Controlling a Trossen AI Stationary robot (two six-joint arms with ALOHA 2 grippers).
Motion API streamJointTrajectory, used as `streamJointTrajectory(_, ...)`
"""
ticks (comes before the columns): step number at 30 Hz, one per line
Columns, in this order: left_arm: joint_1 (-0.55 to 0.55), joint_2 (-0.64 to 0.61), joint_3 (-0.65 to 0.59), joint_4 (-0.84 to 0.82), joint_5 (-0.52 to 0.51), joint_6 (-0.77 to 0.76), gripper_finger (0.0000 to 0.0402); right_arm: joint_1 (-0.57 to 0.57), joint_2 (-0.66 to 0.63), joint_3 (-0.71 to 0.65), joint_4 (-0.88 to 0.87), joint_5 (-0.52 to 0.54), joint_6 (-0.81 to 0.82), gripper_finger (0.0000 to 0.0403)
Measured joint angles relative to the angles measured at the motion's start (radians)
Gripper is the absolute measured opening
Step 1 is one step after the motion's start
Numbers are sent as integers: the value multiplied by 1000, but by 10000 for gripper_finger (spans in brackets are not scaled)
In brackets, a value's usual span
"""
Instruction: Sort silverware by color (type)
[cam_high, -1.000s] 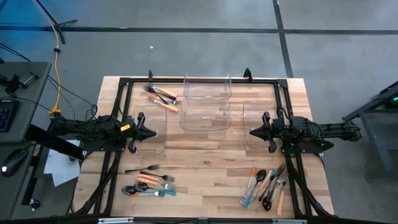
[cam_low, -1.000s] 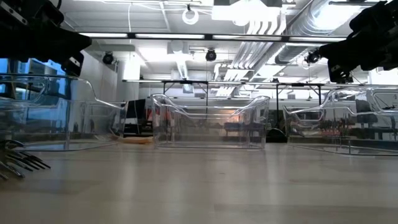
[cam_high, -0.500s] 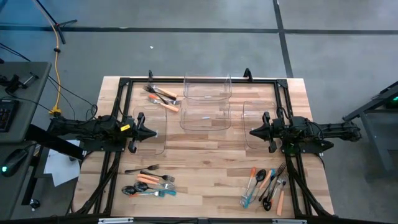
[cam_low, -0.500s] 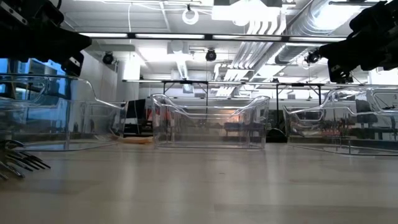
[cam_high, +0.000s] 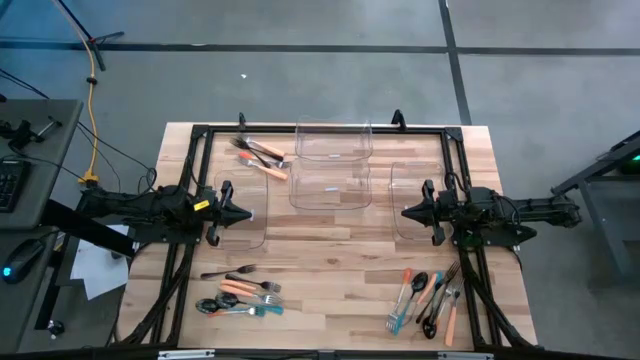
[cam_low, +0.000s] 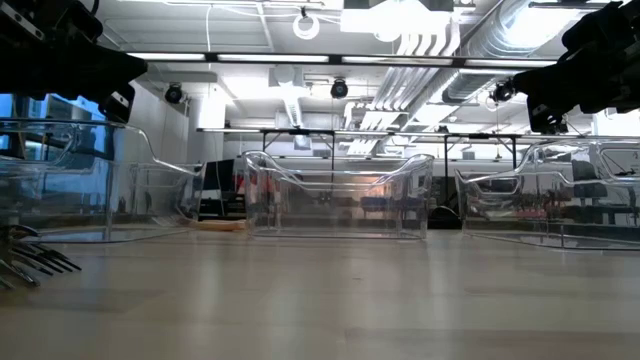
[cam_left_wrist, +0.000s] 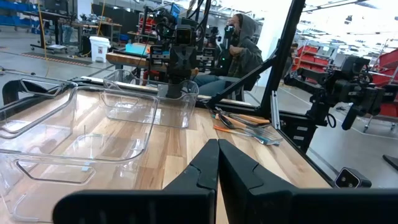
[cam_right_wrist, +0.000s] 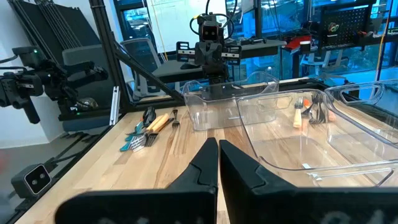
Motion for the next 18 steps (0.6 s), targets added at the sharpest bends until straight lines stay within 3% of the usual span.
streamJointTrajectory(18,0,0,0,0,0,0,1,0,0,0,0,0,0,0)
